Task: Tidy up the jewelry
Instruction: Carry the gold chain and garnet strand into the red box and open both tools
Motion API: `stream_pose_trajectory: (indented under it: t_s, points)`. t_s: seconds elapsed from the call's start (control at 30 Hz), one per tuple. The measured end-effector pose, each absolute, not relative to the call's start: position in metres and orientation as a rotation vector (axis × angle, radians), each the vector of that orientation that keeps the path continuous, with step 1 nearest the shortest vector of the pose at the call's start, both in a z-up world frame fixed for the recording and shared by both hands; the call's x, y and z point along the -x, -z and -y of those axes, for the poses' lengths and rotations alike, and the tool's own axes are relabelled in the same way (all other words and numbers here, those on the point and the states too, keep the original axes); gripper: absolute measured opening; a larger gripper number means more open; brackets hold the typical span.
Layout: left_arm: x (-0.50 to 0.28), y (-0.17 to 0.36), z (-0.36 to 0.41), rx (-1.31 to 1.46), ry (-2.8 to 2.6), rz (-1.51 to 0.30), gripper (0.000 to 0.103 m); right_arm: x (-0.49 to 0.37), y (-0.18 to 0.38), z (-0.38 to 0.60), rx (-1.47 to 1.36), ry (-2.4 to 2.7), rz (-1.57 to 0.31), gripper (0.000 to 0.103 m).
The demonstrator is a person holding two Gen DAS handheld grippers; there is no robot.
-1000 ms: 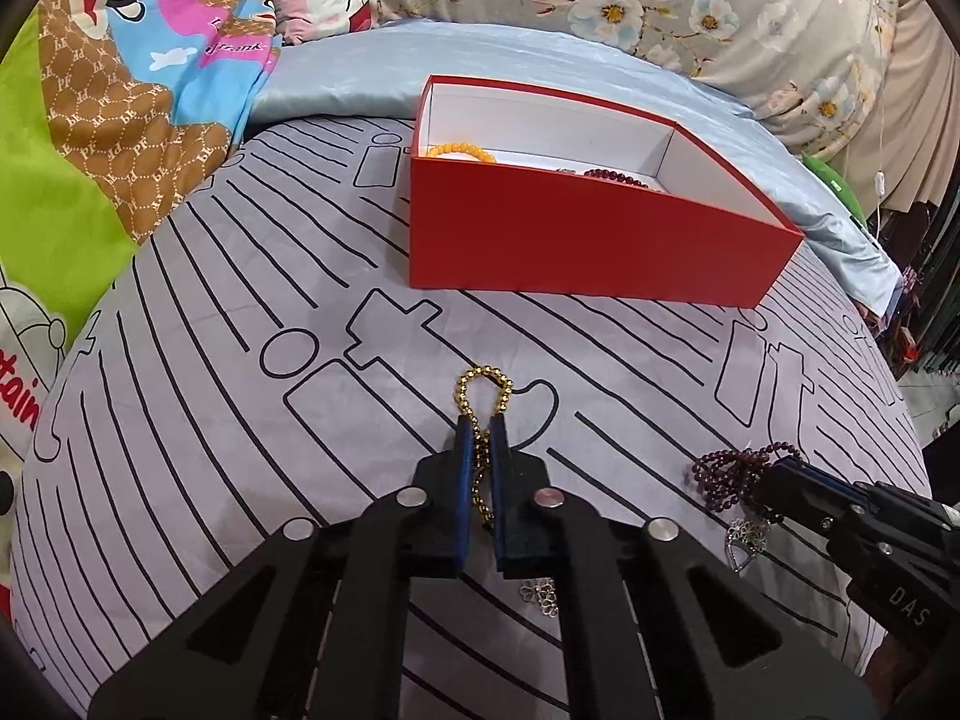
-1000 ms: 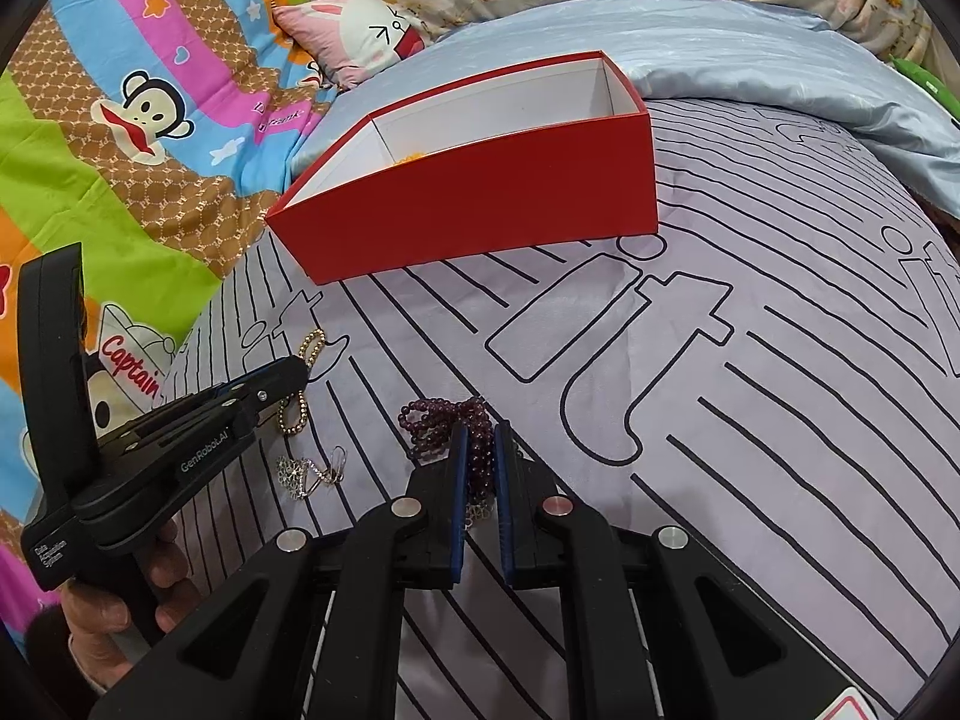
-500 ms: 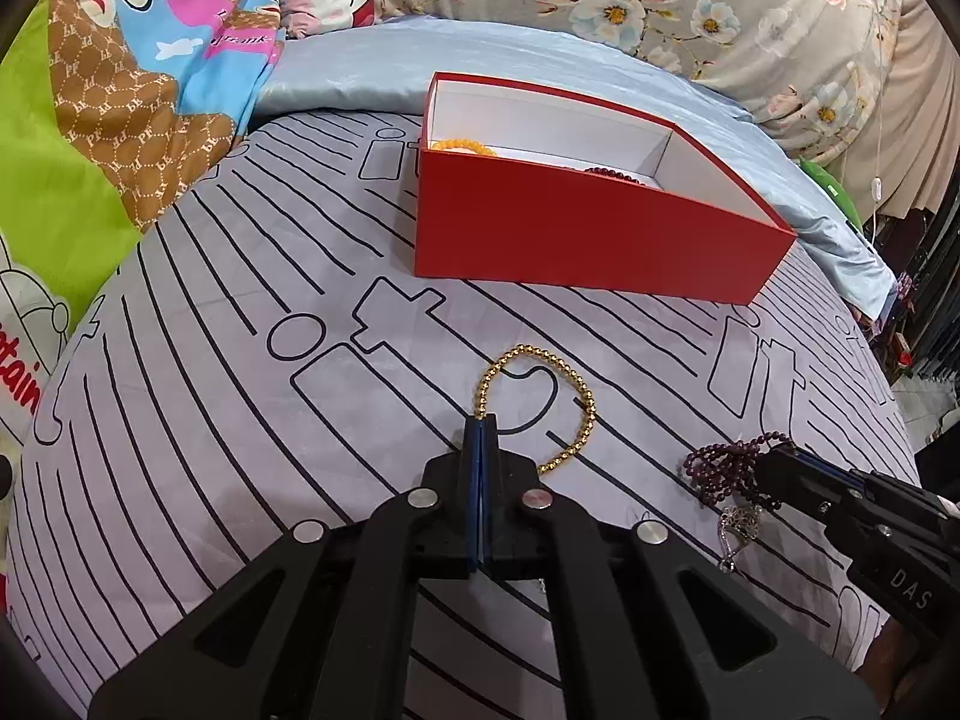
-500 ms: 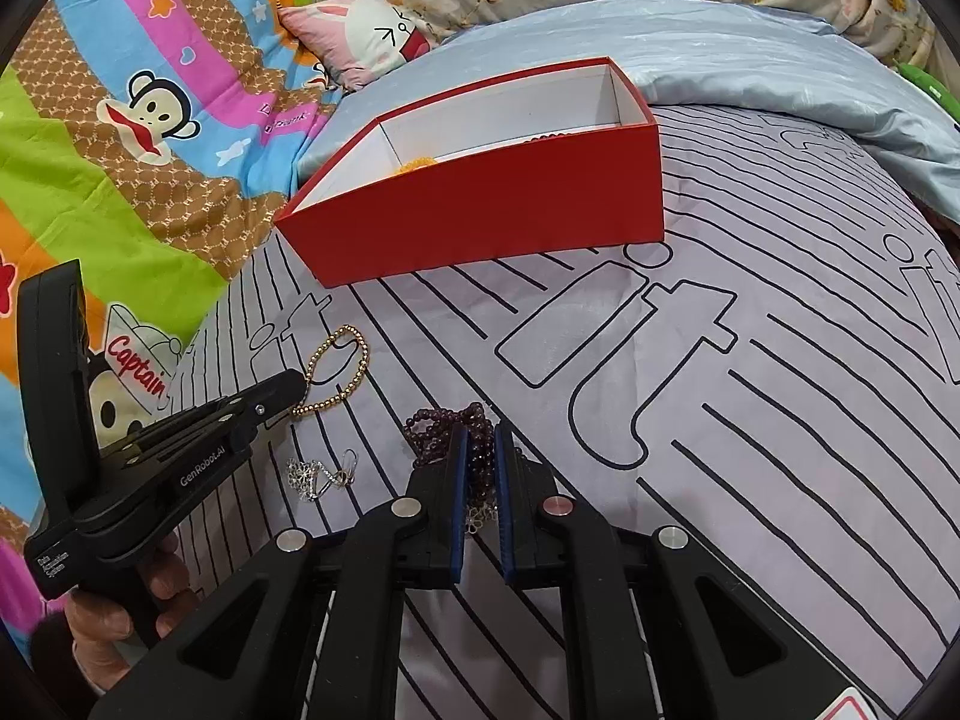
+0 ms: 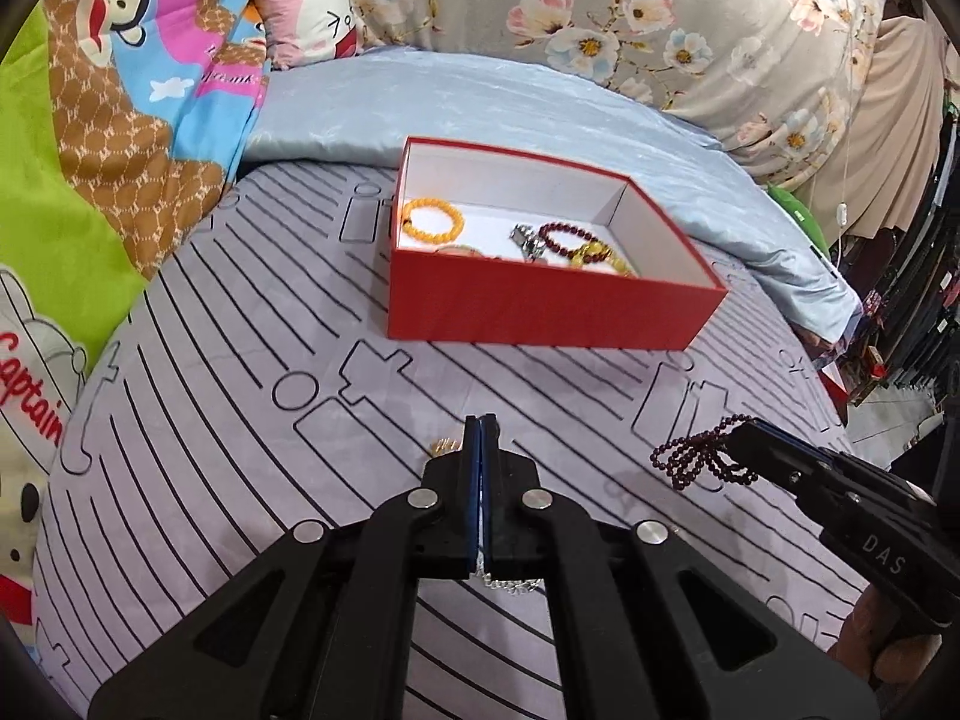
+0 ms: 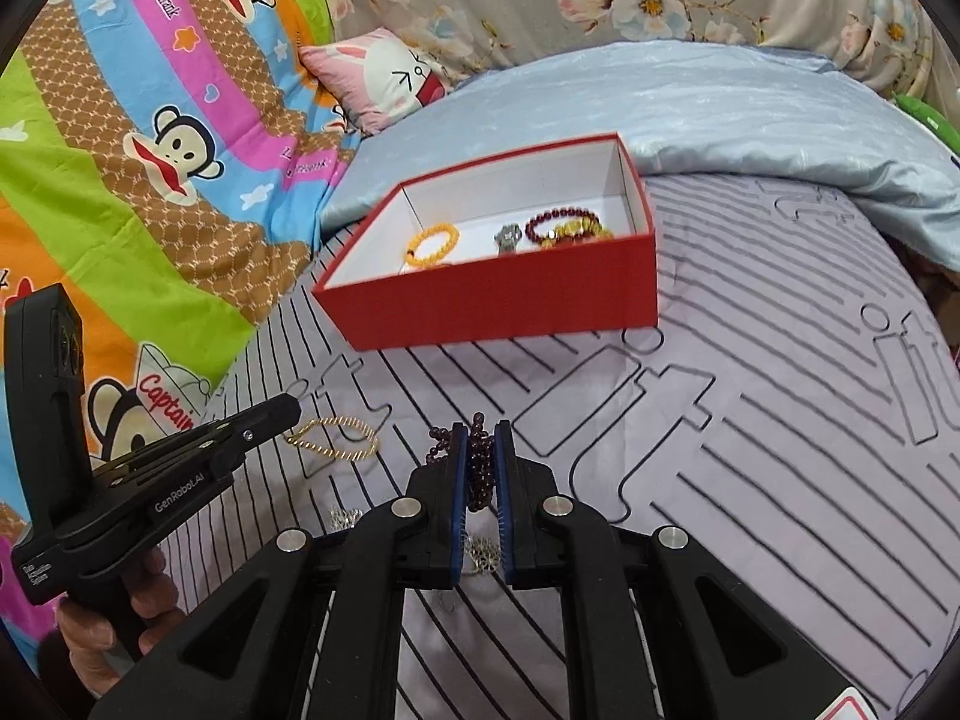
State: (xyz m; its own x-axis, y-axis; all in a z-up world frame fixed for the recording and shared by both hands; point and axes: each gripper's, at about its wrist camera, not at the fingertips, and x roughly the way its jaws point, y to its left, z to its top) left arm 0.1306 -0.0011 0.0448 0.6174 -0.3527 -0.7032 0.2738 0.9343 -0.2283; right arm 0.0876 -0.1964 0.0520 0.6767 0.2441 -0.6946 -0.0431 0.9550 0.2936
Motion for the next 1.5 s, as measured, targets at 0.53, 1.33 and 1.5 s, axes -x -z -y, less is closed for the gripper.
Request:
stream_pose_trajectory:
  t_s: [0.53, 1.33, 1.5]
  points:
    - [-0.181, -0.138, 0.019, 0.057, 0.418, -0.672, 0.0, -0.144, -0.108, 0.214, -0.254, -0.192, -0.715, 0.008]
    - [-0.312, -0.081, 0.072, 0.012, 0.367, -0.777, 0.0, -0.272, -0.049, 0.222, -0.29, -0.176, -0.848, 0.008]
    - [-0.318, -0.07, 0.074, 0.005, 0.361, -0.791, 0.0, -0.28, -0.04, 0.218, -0.286, -0.186, -0.868, 0.011]
